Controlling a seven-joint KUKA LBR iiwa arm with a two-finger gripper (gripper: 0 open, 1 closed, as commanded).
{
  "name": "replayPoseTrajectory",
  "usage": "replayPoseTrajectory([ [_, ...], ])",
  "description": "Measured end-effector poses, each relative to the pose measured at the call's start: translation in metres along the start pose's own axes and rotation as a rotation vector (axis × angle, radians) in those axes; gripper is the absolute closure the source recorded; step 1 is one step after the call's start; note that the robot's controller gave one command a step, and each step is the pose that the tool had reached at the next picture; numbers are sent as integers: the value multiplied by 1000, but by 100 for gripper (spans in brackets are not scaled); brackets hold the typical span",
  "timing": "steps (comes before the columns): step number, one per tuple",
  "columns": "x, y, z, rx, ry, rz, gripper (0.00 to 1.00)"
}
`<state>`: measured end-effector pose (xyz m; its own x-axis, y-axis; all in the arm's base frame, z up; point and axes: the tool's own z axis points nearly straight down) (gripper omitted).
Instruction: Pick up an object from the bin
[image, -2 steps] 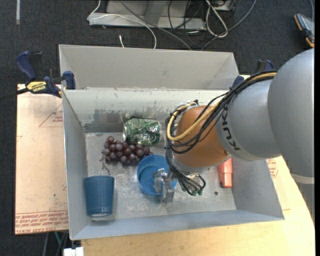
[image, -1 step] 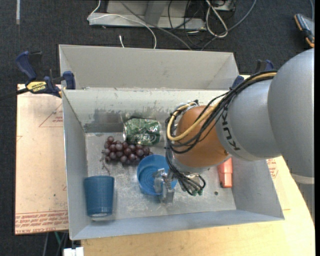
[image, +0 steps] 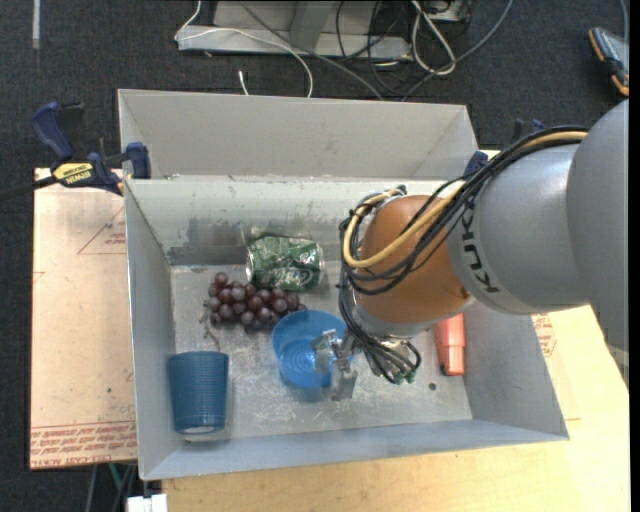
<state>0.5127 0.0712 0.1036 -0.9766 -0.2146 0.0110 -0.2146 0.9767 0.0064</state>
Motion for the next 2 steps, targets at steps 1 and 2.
replayPoseTrajectory([
  [1, -2, 0, -32, 1, -8, 0, 100],
  [2, -2, 1, -52, 1, -9, 0, 100],
])
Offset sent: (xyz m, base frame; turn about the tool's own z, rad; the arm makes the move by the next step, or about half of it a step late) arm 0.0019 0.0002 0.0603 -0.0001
